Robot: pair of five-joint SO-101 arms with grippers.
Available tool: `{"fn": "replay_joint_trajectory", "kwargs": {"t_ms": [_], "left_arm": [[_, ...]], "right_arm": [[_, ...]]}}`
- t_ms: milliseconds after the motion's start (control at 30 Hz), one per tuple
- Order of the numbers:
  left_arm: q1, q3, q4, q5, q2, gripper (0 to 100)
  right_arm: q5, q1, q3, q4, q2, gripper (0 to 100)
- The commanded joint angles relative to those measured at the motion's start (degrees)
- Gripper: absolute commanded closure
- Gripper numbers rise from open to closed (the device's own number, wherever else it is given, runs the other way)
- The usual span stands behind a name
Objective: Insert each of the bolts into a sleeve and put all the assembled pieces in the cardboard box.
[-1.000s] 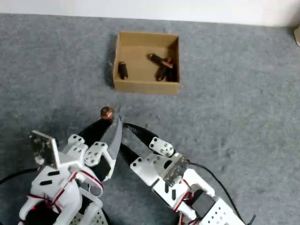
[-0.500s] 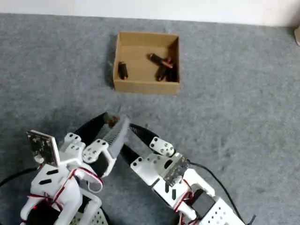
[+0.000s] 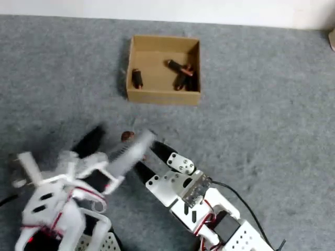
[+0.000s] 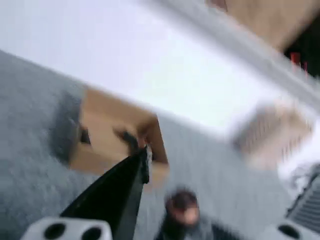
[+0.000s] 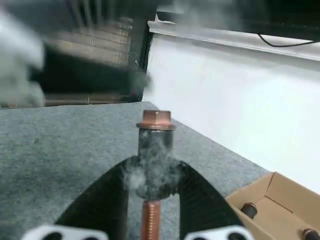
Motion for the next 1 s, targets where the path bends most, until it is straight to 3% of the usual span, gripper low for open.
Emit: {"fn": "replay_joint_trajectory", "kwargs": {"t_ms": [0,133,233,300,467,600,767,967], "left_arm": [[-8.75,-1.27,-1.58,0.97,-0.22,62],[-13.32,6.9,-5.63,-1.32,0.04,75],[-15.08,15.43,-13.45,-1.49,0.04,92],[-16.22,21.93,-21.45,-5.98,0.13,100],[-14.02,33.8,-38.33,-8.88,0.22,99],[-12.35,35.65,-35.25,-9.67,0.22,99],[-12.18,38.29,-34.64,-19.87,0.22,99],[-12.18,39.34,-34.64,-22.33,0.22,99]], "right_arm": [[0.53,1.01,7.16,-0.22,-0.4,99.3],[0.53,1.27,7.16,-0.13,-0.04,99.3],[0.53,4.0,7.16,-0.13,-0.04,99.3],[0.53,4.97,7.16,-0.13,-0.04,99.3],[0.44,6.46,6.99,1.45,0.04,99.2],[0.44,6.64,6.73,5.85,0.04,99.1],[0.53,9.36,4.09,6.46,0.22,98.9],[0.7,14.11,-9.54,12.62,11.47,98.9]]}}
